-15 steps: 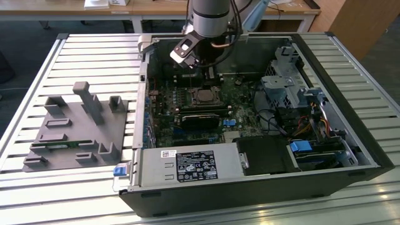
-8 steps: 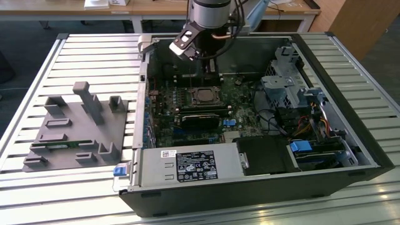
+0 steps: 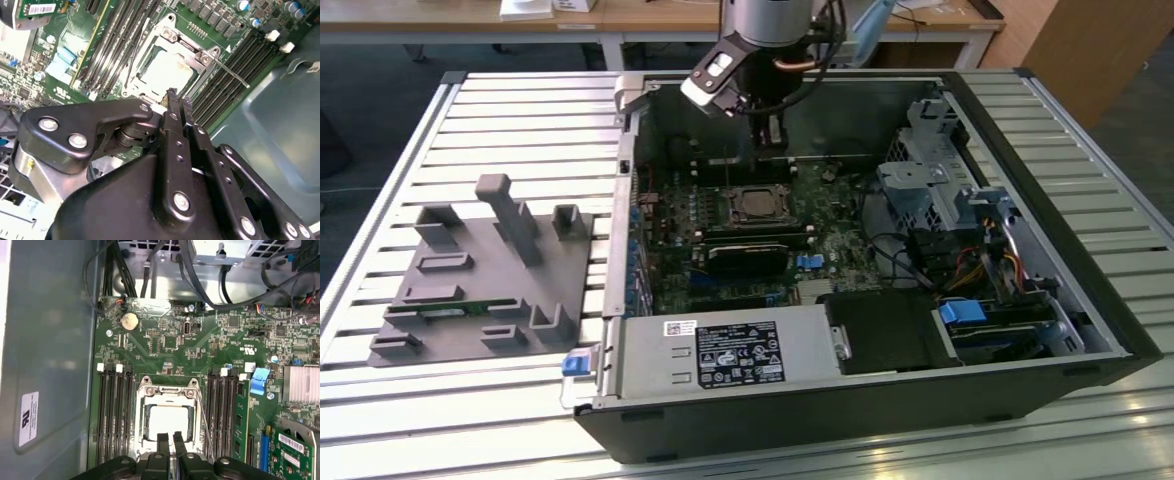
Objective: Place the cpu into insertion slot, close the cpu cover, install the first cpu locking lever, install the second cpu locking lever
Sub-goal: 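Install the first cpu locking lever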
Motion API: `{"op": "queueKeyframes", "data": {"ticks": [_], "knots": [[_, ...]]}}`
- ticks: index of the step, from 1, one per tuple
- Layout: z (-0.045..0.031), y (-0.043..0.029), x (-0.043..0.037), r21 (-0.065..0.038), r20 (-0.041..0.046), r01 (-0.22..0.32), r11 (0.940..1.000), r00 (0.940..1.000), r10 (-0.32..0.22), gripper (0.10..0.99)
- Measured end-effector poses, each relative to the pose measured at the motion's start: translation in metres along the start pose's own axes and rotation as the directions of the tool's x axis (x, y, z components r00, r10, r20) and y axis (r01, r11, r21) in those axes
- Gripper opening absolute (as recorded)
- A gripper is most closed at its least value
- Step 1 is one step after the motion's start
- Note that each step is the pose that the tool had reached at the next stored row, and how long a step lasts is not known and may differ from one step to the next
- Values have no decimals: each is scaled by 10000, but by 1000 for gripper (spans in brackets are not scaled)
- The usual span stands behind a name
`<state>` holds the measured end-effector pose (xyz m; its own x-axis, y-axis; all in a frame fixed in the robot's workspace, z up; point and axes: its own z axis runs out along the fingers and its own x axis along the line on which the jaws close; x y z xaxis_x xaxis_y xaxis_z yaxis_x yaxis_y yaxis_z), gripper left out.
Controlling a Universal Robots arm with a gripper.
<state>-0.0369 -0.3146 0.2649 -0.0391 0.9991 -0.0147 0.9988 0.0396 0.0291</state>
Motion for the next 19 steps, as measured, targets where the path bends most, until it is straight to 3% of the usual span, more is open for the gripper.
{"op": "queueKeyframes", "data": {"ticks": [7, 19], "knots": [[0, 0, 0, -19, -31, 1200, 9928, 9928, -1200, 176], [0, 0, 0, -38, -58, 2201, 9755, 9755, -2201, 176]]}}
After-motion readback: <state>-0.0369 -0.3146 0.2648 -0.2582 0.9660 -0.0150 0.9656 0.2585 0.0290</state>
